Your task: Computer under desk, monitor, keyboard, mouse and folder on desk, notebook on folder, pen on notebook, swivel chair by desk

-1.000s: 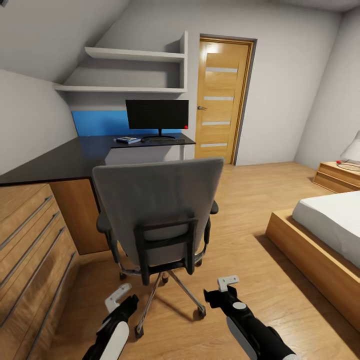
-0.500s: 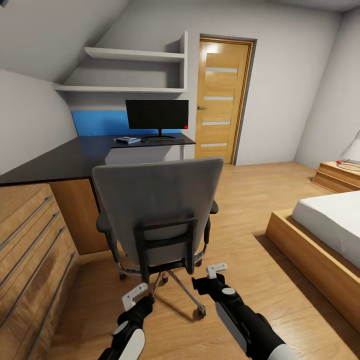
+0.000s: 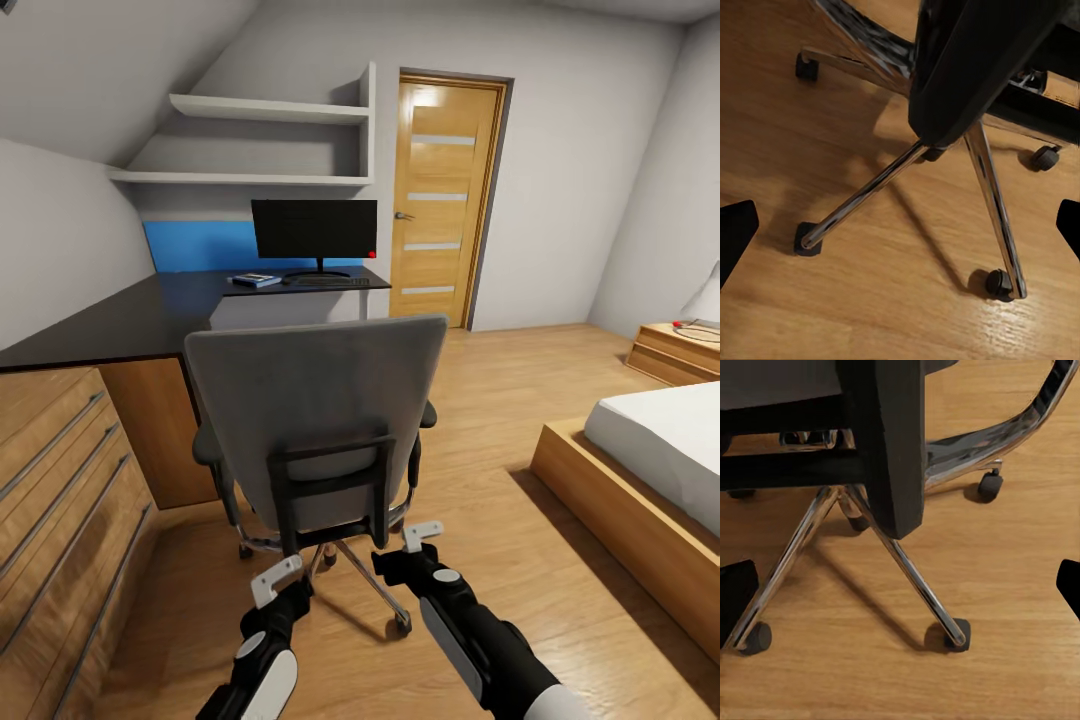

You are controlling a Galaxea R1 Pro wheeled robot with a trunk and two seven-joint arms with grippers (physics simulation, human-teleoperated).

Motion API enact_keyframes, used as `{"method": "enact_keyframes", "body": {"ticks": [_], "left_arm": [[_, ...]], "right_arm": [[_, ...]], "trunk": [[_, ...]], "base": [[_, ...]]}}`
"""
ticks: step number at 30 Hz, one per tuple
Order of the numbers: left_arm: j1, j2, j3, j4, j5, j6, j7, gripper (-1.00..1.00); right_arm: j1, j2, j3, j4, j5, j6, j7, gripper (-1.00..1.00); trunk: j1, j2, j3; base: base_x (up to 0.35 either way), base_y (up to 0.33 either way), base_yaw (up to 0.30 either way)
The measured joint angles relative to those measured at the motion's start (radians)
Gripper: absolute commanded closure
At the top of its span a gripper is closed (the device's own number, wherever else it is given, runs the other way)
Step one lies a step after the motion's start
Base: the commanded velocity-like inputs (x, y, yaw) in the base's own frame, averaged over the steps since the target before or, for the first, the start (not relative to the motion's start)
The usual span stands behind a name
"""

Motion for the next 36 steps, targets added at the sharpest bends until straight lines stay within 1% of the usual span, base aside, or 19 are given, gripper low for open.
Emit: {"method": "enact_keyframes", "body": {"ticks": [3,8,11,19,36], "left_arm": [[-0.016,0.001,0.0,0.005,-0.01,-0.001,0.0,-1.0],[-0.028,0.003,0.0,0.008,-0.016,0.0,0.0,-1.0],[-0.032,0.004,0.0,0.009,-0.018,0.004,0.0,-1.0],[-0.036,0.005,-0.001,0.009,-0.021,0.005,0.0,-1.0],[-0.037,0.007,0.001,0.009,-0.021,0.004,0.006,-1.0]], "right_arm": [[0.001,0.011,0.0,-0.001,0.001,0.001,-0.001,-1.0],[0.001,0.017,0.002,-0.001,0.003,0.0,-0.001,-1.0],[0.001,0.019,0.002,-0.001,0.004,-0.002,-0.001,-1.0],[0.002,0.02,0.002,0.0,0.007,-0.008,-0.005,-1.0],[0.003,0.02,0.003,0.0,0.008,-0.011,-0.013,-1.0]], "trunk": [[0.0,0.0,0.0],[0.0,0.0,0.0],[0.0,0.0,0.0],[0.0,0.0,0.0],[0.0,0.0,0.0]], "base": [[0.0,0.0,0.0],[0.022,-0.005,0.0],[0.163,-0.045,0.0],[0.116,-0.034,0.0],[0.011,-0.003,0.0]]}}
